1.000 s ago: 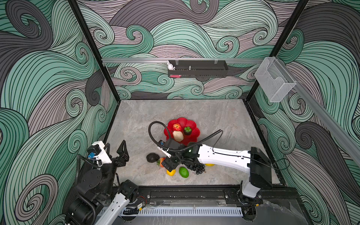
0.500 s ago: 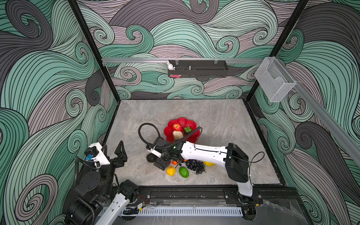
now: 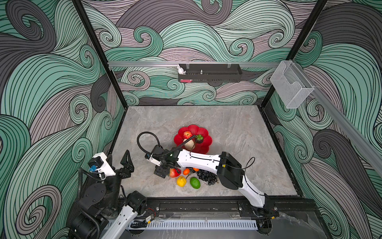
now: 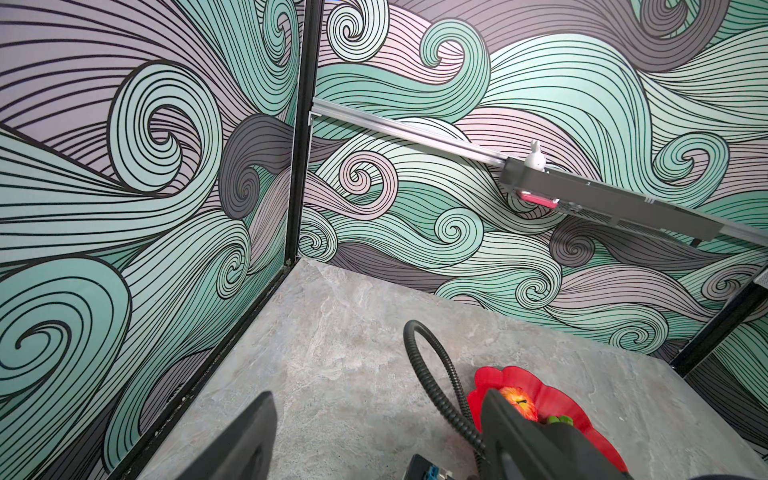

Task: Place and organize the fake fruits in the fruit bowl
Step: 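Reach the right gripper across to the black avocado while the left arm withdraws, then close the right gripper around the black avocado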

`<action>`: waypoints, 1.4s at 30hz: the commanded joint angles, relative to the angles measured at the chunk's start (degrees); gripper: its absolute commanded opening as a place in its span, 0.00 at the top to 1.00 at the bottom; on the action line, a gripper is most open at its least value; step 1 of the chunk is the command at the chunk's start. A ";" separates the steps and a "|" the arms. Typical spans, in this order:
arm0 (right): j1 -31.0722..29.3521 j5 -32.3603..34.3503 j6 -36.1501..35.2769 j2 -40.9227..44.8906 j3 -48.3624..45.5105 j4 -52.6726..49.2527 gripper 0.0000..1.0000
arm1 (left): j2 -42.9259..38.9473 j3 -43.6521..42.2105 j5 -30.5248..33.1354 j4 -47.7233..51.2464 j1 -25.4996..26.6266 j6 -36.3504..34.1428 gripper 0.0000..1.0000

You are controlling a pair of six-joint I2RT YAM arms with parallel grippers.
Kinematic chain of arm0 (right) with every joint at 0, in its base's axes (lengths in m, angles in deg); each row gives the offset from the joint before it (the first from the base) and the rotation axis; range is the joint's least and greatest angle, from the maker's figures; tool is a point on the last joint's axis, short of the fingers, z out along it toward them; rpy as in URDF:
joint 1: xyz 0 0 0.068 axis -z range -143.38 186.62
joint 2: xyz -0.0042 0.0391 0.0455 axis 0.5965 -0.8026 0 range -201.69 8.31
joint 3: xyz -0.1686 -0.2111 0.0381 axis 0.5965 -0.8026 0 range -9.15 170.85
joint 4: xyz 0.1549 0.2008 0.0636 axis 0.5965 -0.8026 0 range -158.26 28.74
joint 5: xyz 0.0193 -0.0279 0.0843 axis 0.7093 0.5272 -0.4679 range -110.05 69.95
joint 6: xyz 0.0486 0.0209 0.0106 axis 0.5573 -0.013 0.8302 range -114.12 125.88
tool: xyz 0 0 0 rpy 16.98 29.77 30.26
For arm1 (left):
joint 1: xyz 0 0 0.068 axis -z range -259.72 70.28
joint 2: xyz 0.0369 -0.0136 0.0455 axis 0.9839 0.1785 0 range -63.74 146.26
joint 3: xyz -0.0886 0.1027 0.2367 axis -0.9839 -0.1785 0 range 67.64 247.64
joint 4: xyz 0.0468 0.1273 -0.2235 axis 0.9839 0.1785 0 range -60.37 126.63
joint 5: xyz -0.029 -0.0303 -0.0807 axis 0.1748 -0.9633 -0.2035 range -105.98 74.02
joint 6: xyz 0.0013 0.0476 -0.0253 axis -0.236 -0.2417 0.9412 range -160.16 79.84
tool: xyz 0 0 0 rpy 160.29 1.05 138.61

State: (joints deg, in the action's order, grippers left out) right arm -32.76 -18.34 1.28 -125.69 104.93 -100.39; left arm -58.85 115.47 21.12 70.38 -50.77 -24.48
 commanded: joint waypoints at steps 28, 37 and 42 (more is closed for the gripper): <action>2.24 -1.55 3.01 -5.75 7.23 -4.47 0.28 | 0.64 0.15 1.31 0.98 -0.19 0.47 0.21; 2.32 -4.99 4.58 -6.28 8.49 -4.96 0.48 | 0.70 -0.02 1.31 0.82 -0.21 0.61 0.21; 2.74 -3.31 6.48 -4.27 9.02 -5.14 0.54 | 0.92 -0.20 1.48 0.60 -0.21 0.52 0.21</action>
State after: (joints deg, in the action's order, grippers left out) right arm -30.64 -21.99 5.98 -130.61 112.25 -103.94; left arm -58.74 115.47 21.12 70.38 -50.77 -24.26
